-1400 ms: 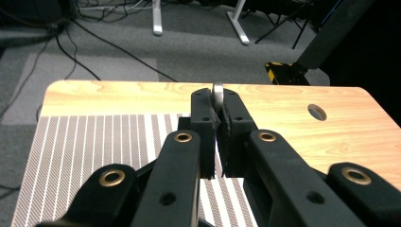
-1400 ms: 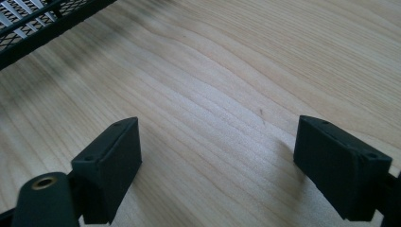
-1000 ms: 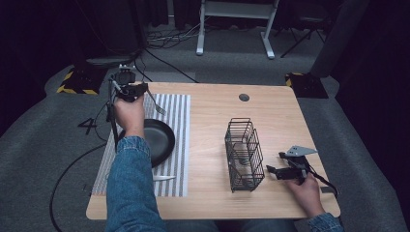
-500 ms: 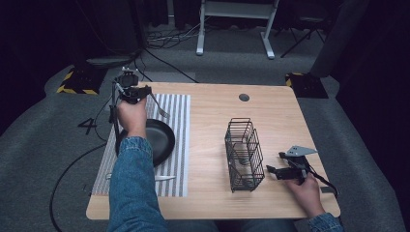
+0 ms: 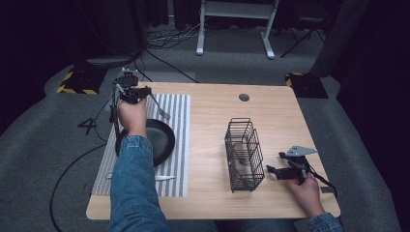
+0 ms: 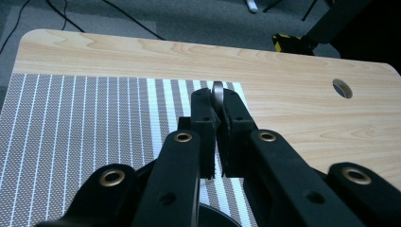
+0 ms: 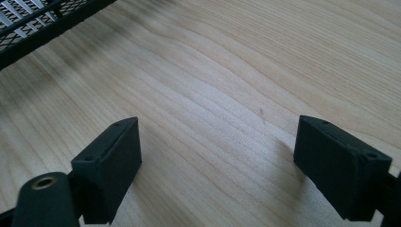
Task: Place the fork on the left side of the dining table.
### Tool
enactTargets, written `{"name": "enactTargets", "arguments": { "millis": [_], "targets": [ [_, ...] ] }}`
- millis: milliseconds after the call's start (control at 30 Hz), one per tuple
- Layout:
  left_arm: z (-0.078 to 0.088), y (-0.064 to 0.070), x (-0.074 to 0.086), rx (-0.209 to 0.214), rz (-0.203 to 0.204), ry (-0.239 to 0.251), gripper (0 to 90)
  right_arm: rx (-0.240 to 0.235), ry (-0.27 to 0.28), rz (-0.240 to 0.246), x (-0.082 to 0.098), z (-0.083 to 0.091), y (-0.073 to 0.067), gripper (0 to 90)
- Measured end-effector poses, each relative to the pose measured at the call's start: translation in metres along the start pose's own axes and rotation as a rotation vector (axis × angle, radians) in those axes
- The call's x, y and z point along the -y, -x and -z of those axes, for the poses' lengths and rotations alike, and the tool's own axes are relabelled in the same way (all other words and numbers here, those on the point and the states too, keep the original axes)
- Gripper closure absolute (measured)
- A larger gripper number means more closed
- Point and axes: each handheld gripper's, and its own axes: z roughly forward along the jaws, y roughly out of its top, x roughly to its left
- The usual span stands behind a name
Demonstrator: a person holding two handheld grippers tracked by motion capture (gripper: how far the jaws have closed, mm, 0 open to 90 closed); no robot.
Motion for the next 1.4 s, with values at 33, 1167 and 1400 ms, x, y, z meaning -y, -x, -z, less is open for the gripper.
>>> {"name": "enactTargets", "arguments": {
  "millis": [33,1167,1400],
  "targets": [
    [-0.001,-0.001,0.0,-0.001,0.002,-0.001,86.0,0.0,0.0,0.0,0.0,0.0,0.0,16.0],
    [-0.023,-0.066,0.016,-0.108,0.094,-0.056,59.0,0.0,-0.001,0.0,0.0,0.0,0.0,16.0],
    [-0.028,-0.073,0.018,-0.105,0.101,-0.062,58.7,0.0,-0.002,0.004,0.0,0.0,0.0,16.0]
  ]
}}
